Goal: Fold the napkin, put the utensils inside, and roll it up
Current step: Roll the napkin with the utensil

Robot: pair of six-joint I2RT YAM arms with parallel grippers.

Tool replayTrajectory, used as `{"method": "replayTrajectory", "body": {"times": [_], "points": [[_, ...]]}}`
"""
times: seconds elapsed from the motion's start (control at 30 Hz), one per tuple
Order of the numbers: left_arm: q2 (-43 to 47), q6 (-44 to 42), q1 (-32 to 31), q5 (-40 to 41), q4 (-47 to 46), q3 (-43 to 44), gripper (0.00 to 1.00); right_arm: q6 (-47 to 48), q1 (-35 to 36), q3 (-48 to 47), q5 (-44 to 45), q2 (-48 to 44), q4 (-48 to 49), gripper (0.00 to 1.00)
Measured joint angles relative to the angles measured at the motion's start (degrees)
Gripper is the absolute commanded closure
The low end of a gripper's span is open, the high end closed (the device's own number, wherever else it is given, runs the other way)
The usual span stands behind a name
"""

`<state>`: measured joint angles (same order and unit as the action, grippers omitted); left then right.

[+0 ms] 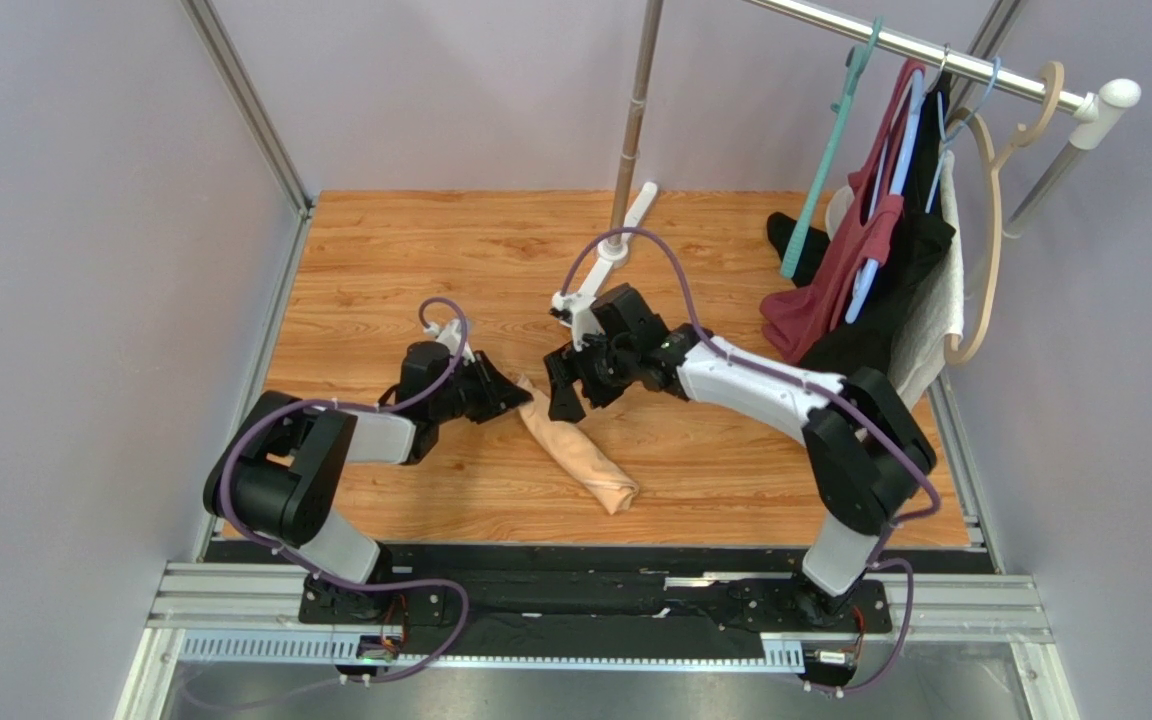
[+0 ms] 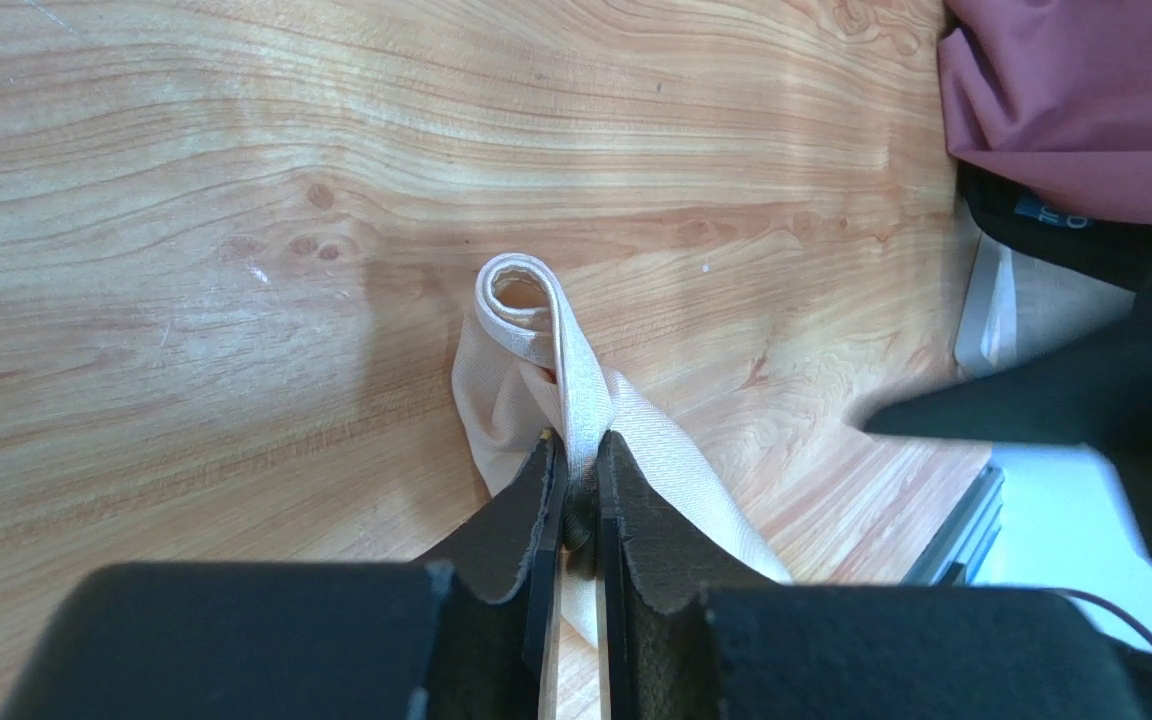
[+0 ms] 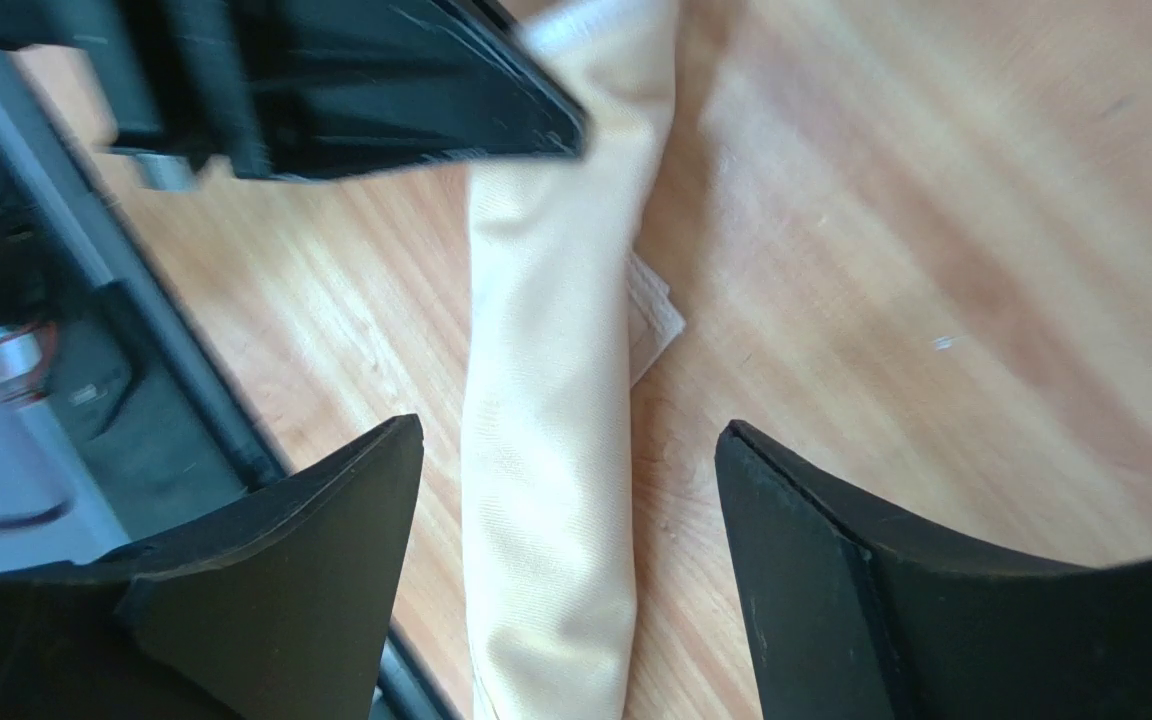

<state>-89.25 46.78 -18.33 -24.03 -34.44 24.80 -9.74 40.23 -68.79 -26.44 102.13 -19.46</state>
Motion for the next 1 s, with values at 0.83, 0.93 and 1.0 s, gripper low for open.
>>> {"method": "replayTrajectory", "body": {"times": [0.83,0.93,1.0], "points": [[0.2,-2.0,0.0,0.0,13.2,6.1,0.9,15.6,28.2,1.0,55.0,6.5,3.1,0.46],[0.2,-2.2,0.0,-0.1,13.6,6.3,0.89,15.7,28.2,1.0,55.7,7.8,3.3,0.52],[0.2,-2.3,0.0,-0.1,13.8,6.4,0.89,15.6,28.0,1.0,55.9,7.8,3.3,0.59]]}}
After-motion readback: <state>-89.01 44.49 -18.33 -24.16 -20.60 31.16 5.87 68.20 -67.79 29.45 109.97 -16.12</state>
